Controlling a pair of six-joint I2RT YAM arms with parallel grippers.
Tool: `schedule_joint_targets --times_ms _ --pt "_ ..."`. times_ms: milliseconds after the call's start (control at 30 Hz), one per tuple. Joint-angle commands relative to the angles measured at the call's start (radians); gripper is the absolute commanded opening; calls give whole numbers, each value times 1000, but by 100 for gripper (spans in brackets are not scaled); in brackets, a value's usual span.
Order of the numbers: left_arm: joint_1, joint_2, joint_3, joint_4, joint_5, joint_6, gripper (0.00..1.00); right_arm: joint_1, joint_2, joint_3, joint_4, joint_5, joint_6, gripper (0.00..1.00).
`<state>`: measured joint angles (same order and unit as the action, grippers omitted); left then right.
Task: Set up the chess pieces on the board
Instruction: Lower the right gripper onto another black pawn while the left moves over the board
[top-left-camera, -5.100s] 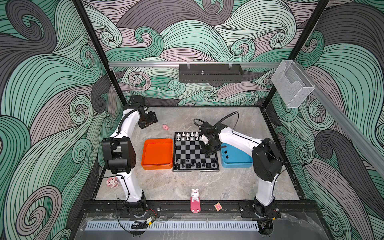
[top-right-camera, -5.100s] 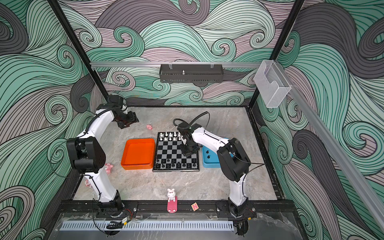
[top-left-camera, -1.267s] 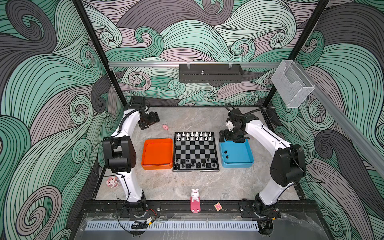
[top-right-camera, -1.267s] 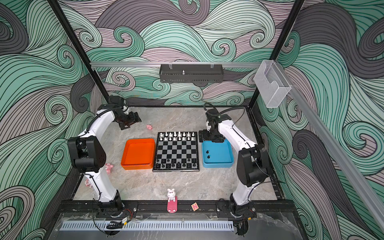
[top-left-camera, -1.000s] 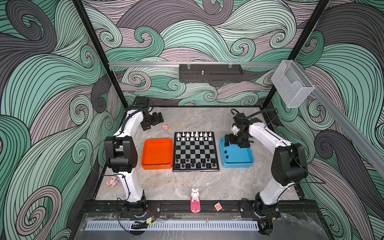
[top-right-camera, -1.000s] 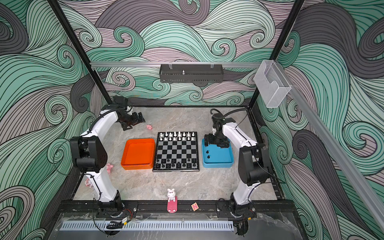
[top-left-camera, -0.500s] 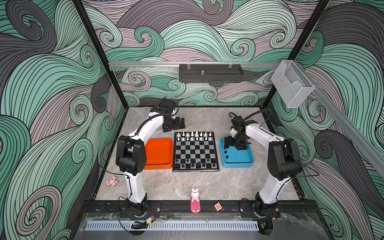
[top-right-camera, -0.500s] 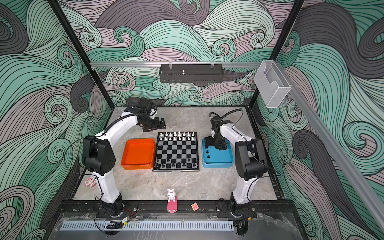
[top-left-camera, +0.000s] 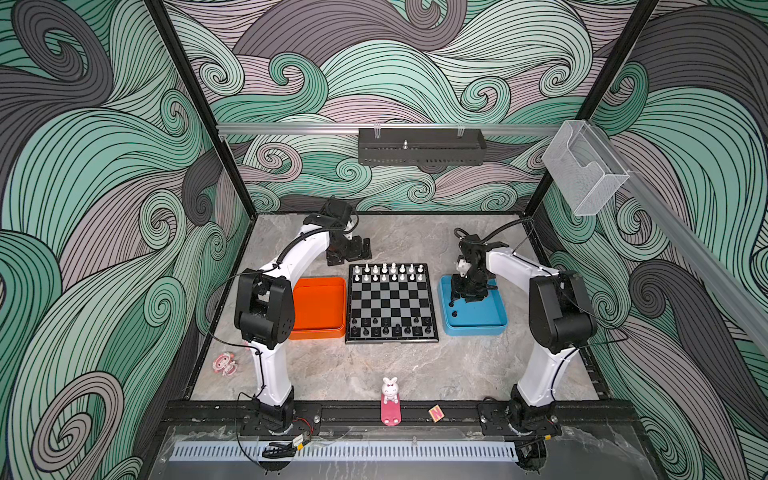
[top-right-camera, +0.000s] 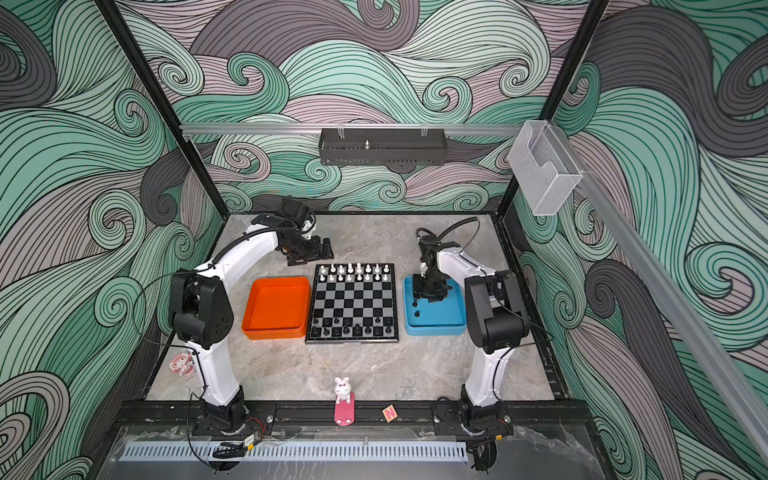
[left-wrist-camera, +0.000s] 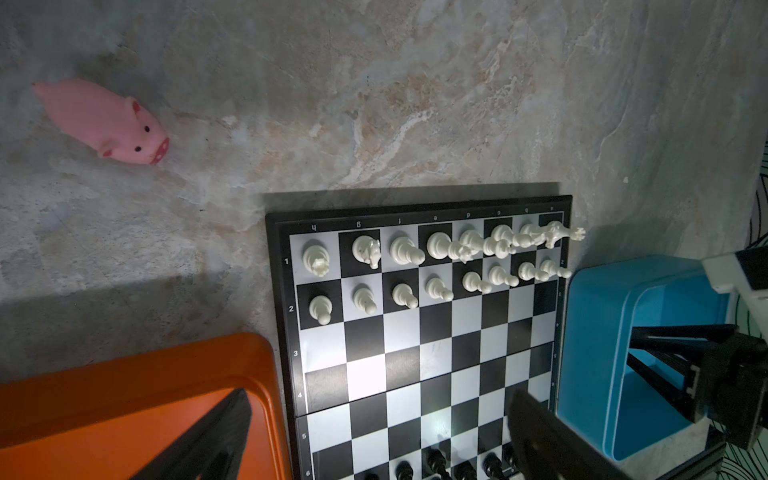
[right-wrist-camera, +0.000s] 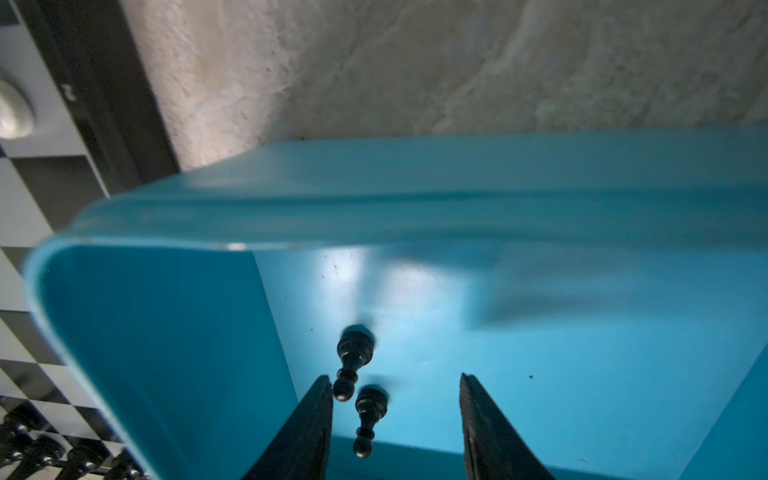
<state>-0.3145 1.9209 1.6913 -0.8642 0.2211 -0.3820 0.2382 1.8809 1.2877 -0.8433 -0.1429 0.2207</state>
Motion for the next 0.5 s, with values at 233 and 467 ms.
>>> schedule_joint_targets --times_ms 233,467 --pt "-6 26 6 -6 3 8 99 33 42 25 2 -14 11 42" --pt "-6 29 7 -7 3 9 99 40 52 25 0 -14 9 34"
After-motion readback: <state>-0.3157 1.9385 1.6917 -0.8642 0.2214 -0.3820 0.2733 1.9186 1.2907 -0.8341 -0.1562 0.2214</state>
